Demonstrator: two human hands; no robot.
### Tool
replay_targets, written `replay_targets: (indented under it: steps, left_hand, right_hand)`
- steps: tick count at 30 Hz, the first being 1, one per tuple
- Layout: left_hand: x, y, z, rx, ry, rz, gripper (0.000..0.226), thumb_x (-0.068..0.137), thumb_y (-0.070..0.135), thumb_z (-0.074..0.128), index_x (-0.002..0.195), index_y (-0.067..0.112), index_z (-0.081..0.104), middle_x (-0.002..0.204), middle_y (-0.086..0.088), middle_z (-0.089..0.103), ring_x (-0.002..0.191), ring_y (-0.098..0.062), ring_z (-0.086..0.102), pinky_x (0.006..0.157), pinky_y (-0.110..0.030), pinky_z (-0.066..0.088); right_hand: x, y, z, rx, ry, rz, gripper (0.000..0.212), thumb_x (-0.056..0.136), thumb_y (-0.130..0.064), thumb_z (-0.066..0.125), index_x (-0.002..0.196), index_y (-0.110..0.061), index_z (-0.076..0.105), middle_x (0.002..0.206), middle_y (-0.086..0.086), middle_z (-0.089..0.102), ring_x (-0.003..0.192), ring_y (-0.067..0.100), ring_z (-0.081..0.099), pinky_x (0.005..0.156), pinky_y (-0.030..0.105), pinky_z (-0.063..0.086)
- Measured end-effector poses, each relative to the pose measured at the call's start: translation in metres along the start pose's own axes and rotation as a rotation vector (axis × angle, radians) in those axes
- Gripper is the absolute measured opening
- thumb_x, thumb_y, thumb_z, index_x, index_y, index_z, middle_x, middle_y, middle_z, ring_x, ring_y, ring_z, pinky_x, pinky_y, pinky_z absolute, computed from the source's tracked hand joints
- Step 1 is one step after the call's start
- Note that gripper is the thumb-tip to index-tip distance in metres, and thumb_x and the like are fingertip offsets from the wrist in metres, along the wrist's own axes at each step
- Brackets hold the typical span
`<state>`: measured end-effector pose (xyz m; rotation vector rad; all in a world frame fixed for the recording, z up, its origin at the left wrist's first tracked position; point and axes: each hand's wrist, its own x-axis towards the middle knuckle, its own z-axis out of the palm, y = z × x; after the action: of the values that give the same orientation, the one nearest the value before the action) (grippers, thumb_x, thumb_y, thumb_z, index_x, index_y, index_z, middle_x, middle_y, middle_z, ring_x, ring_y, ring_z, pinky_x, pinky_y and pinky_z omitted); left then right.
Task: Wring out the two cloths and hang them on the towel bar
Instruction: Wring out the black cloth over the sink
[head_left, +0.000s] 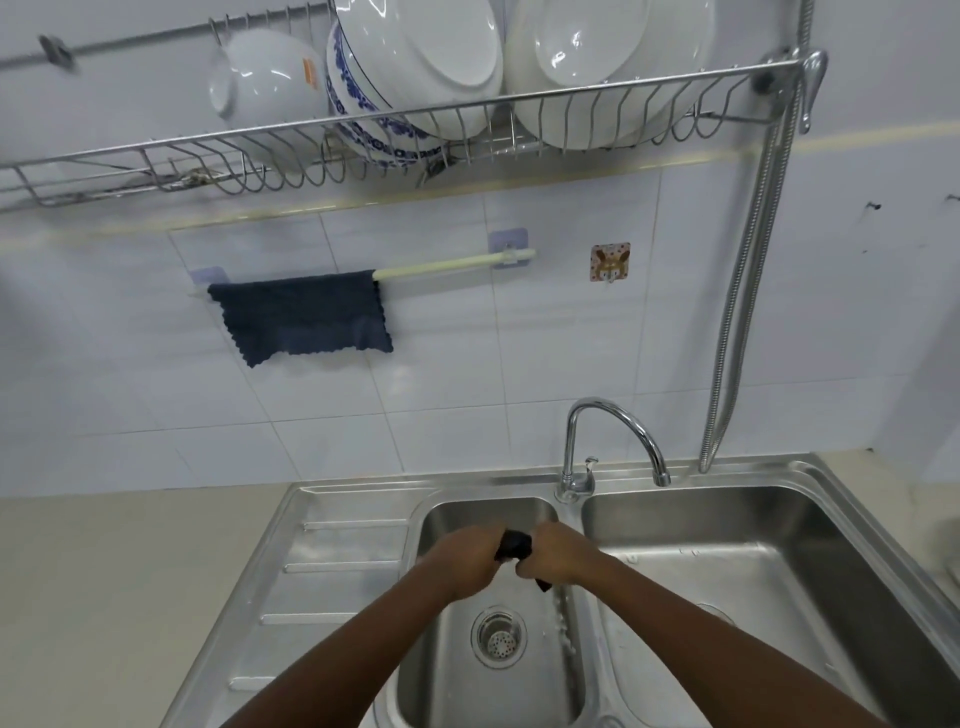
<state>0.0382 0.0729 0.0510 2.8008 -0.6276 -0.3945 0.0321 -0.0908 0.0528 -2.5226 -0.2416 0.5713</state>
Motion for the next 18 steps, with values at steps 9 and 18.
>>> replay_targets:
  steps: [9, 18]
  left_hand:
    - [-0.011, -0.008, -0.032, -1.025, -0.511, -0.208, 0.023, 0.093, 0.015, 0.059, 0.114, 0.007, 0.056, 0.087, -0.007, 0.068, 0.069, -0.012, 0.069, 0.043, -0.013, 0.045]
    - [-0.007, 0.004, -0.043, -0.367, -0.389, -0.059, 0.014, 0.094, 0.027, 0.051, 0.093, 0.015, 0.059, 0.079, 0.0, 0.055, 0.065, -0.012, 0.049, 0.061, -0.025, 0.042]
  right_hand:
    - [-0.001, 0.009, 0.005, -0.489, 0.569, -0.327, 0.042, 0.056, -0.025, 0.079, 0.089, -0.02, 0.054, 0.096, 0.002, 0.058, 0.087, 0.022, 0.058, 0.066, 0.033, 0.048]
    - [-0.01, -0.006, 0.003, -0.41, 0.41, -0.152, 0.021, 0.086, -0.009, 0.051, 0.107, -0.009, 0.053, 0.108, 0.013, 0.063, 0.1, 0.029, 0.058, 0.073, 0.034, 0.045]
